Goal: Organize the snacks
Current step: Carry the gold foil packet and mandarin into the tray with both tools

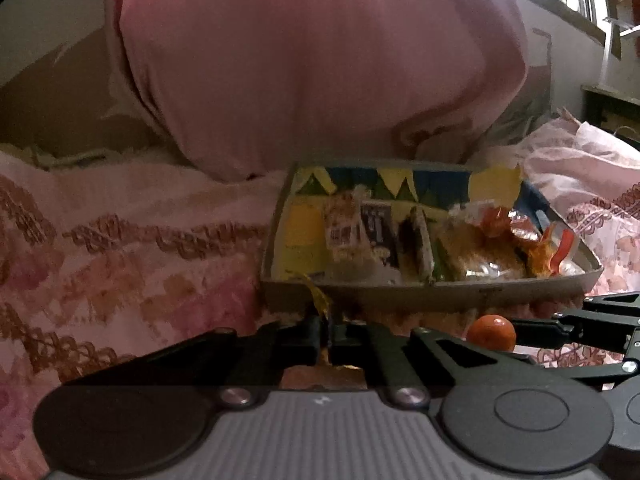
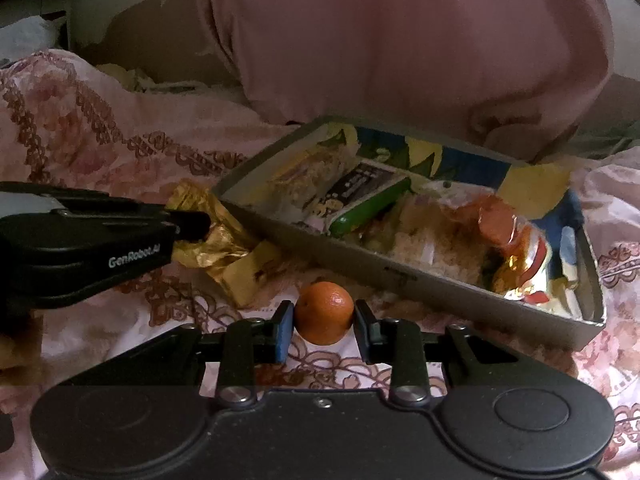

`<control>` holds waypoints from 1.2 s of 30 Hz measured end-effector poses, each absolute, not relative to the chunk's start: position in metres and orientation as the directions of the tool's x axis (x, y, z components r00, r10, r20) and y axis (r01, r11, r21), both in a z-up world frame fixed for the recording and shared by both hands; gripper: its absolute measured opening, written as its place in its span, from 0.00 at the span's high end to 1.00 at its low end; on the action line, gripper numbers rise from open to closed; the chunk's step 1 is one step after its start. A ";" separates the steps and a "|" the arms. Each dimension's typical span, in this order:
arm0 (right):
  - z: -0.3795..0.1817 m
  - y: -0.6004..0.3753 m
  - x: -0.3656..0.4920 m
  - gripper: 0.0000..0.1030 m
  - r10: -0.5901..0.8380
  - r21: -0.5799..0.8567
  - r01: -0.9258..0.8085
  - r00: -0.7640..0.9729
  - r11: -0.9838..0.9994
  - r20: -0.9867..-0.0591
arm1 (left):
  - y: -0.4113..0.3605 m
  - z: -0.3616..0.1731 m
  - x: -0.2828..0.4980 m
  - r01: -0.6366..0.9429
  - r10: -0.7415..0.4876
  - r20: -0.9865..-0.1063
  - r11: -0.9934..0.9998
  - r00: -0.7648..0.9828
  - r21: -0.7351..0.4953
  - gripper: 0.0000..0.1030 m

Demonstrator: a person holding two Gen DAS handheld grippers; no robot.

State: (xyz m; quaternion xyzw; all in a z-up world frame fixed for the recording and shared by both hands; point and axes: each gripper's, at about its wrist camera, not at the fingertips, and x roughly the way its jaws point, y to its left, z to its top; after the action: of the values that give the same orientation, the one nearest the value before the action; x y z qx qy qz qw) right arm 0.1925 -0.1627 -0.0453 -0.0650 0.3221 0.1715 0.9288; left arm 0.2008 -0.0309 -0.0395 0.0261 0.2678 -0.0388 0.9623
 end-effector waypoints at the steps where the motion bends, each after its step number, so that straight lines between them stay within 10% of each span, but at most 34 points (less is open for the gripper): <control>1: -0.043 -0.163 0.192 0.67 0.276 -0.010 -0.357 0.739 0.934 -0.614 | -0.031 -0.038 0.200 0.088 -0.060 -0.511 0.996 0.857 0.031 1.00; 36: -0.021 -0.196 0.240 0.67 0.198 0.025 -0.216 0.836 0.976 -0.512 | -0.042 0.033 0.259 0.245 -0.281 -0.247 0.955 0.927 -0.167 1.00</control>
State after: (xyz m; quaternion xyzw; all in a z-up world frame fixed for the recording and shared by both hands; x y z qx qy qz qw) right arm 0.2399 -0.1964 -0.0210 -0.0170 0.2653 0.1081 0.9579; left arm 0.2594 -0.0415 0.0328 -0.0665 0.1352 -0.1342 0.9794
